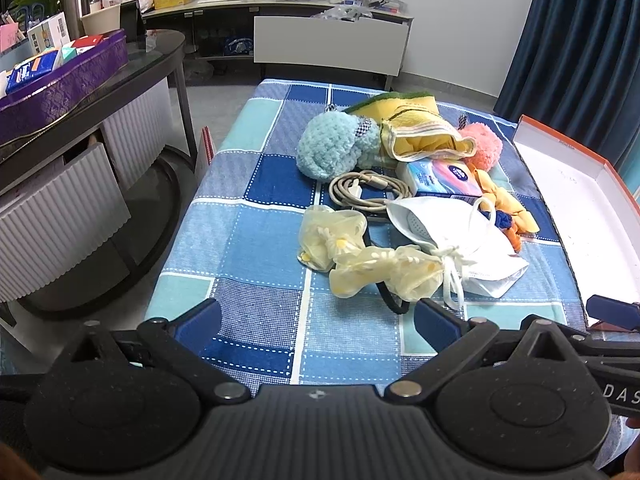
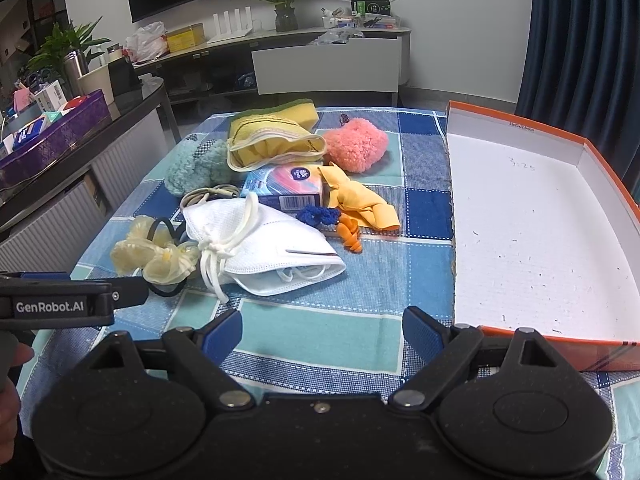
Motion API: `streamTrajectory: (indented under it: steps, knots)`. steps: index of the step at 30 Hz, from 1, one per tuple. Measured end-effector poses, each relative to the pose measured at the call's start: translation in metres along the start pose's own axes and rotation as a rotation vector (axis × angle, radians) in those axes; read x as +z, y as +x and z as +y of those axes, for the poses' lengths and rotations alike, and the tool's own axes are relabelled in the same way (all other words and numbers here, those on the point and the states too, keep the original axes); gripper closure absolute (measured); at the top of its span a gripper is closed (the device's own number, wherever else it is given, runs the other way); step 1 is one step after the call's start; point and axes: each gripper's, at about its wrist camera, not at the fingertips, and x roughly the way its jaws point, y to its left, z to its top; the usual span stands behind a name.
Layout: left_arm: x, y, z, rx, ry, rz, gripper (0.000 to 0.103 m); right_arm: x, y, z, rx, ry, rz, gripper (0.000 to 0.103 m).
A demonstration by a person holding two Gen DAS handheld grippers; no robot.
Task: Organize soft objects
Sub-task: 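Move both tools toward the pile of soft items on the tablecloth, then grasp the yellow gloves with the left tool while the right tool grasps the white pouch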
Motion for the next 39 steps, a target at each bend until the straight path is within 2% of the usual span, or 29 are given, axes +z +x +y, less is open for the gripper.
streamTrajectory:
  steps: [29,36,38,39]
  knots:
    - [0.004,0.023,-0.010,-0.005,0.043,0.025,0.000,0.001,0.012,-0.007,-0.004,0.013,0.016,0.001]
    - [0.006,0.031,-0.012,0.002,0.085,-0.012,0.000,0.001,0.014,-0.009,0.002,0.017,0.016,0.001]
    - [0.006,0.033,-0.014,-0.014,0.111,-0.022,0.008,0.002,0.014,-0.009,0.001,0.012,0.016,0.001]
    - [0.006,0.035,-0.015,-0.022,0.120,-0.023,0.017,0.002,0.014,-0.008,-0.001,0.009,0.015,0.001]
